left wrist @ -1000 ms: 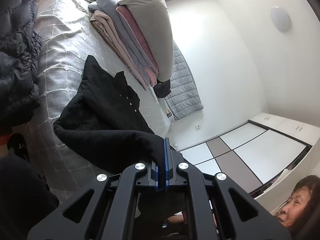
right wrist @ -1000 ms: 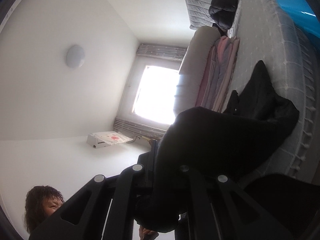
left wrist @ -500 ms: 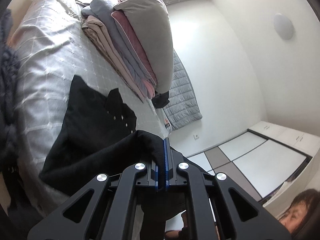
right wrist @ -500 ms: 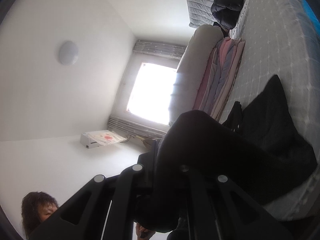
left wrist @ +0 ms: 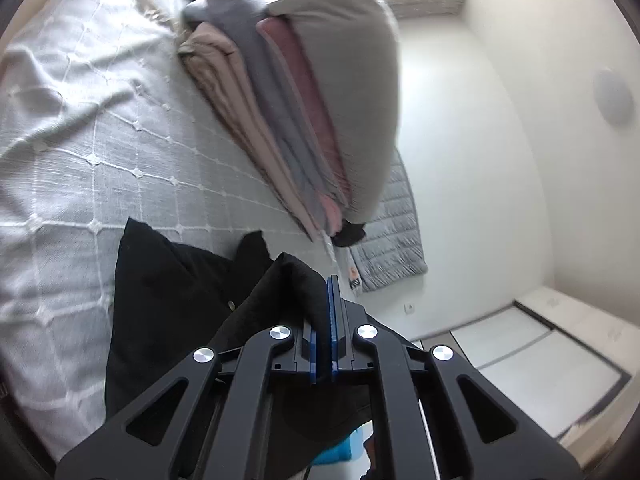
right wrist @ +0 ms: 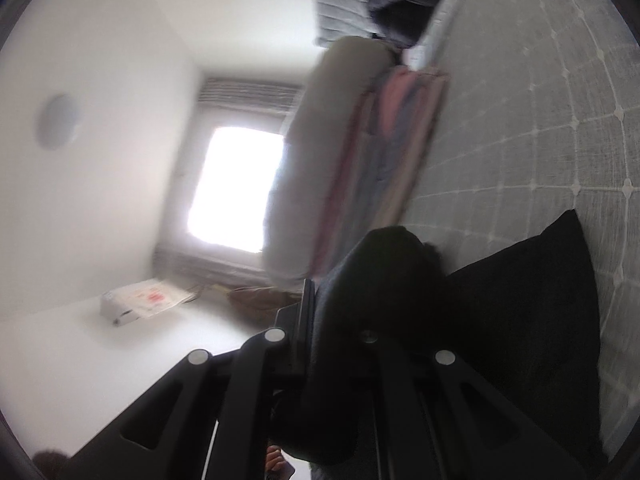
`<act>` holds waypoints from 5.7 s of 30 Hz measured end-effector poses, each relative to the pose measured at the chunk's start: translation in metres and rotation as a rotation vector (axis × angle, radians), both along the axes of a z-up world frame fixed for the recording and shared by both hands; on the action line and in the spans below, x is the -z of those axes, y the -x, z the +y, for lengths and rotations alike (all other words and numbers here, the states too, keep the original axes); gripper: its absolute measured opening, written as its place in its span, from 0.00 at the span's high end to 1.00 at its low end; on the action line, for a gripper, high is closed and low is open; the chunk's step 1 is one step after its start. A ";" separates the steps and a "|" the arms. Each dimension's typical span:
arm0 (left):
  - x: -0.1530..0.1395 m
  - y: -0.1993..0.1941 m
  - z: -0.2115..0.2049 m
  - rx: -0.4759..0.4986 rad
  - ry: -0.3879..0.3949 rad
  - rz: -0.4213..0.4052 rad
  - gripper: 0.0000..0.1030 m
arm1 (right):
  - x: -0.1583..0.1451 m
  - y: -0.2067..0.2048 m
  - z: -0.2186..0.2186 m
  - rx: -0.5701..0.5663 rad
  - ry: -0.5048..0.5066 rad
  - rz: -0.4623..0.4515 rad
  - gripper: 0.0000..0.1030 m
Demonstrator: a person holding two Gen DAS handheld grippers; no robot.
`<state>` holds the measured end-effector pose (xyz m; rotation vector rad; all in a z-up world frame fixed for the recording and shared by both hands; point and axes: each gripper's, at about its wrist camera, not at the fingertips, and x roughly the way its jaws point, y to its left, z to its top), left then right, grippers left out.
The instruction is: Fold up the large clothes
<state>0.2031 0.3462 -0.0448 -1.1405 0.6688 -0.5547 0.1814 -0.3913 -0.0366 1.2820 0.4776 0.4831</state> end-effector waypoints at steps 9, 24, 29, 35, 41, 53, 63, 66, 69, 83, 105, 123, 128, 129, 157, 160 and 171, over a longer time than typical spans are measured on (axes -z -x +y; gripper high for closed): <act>0.072 -0.086 -0.012 -0.040 -0.047 0.239 0.91 | 0.083 -0.076 0.000 0.038 0.054 0.319 0.90; 0.091 -0.113 0.021 -0.194 0.226 0.182 0.30 | 0.097 -0.100 -0.010 0.065 -0.119 0.320 0.42; 0.058 -0.103 0.028 -0.178 0.123 0.118 0.29 | 0.080 -0.091 -0.020 0.145 -0.107 0.229 0.35; 0.012 -0.093 -0.066 0.133 -0.138 -0.074 0.28 | 0.042 -0.095 0.018 -0.051 0.076 0.097 0.27; 0.037 -0.089 -0.146 0.222 -0.449 -0.109 0.28 | 0.059 -0.117 0.043 -0.111 0.227 0.149 0.27; 0.064 -0.094 -0.120 0.065 -0.529 -0.044 0.40 | 0.059 -0.117 0.046 0.043 0.503 0.099 0.41; 0.040 -0.084 -0.139 0.076 -0.558 -0.131 0.34 | 0.044 -0.147 0.188 -0.496 0.419 -0.141 0.23; 0.052 -0.089 -0.129 0.045 -0.567 -0.096 0.34 | 0.082 -0.166 0.195 -0.454 0.547 -0.056 0.23; 0.067 -0.091 -0.117 0.012 -0.537 -0.049 0.34 | 0.101 -0.176 0.183 -0.414 0.494 -0.020 0.25; 0.058 -0.077 -0.150 0.017 -0.741 -0.113 0.32 | 0.100 -0.082 0.034 0.028 0.370 0.044 0.13; 0.027 -0.048 -0.119 -0.034 -0.801 -0.054 0.24 | 0.081 0.005 -0.038 0.322 0.624 0.293 0.11; 0.012 0.033 -0.097 0.012 -0.945 -0.026 0.24 | 0.082 0.039 -0.018 0.327 0.721 0.396 0.11; 0.012 0.054 -0.077 -0.045 -0.911 0.001 0.24 | 0.024 0.062 0.030 0.360 0.900 0.180 0.11; 0.011 0.060 -0.076 -0.062 -0.937 0.006 0.24 | 0.014 0.065 0.043 0.343 0.929 0.140 0.11; 0.020 0.170 -0.073 -0.015 -0.843 0.064 0.24 | 0.076 -0.010 0.228 -0.269 1.194 0.349 0.07; 0.044 0.177 -0.037 -0.004 -0.565 0.167 0.24 | 0.079 -0.012 0.234 -0.276 1.253 0.333 0.07; 0.094 0.183 -0.018 -0.015 -0.241 0.299 0.24 | 0.082 -0.001 0.233 -0.237 1.243 0.308 0.06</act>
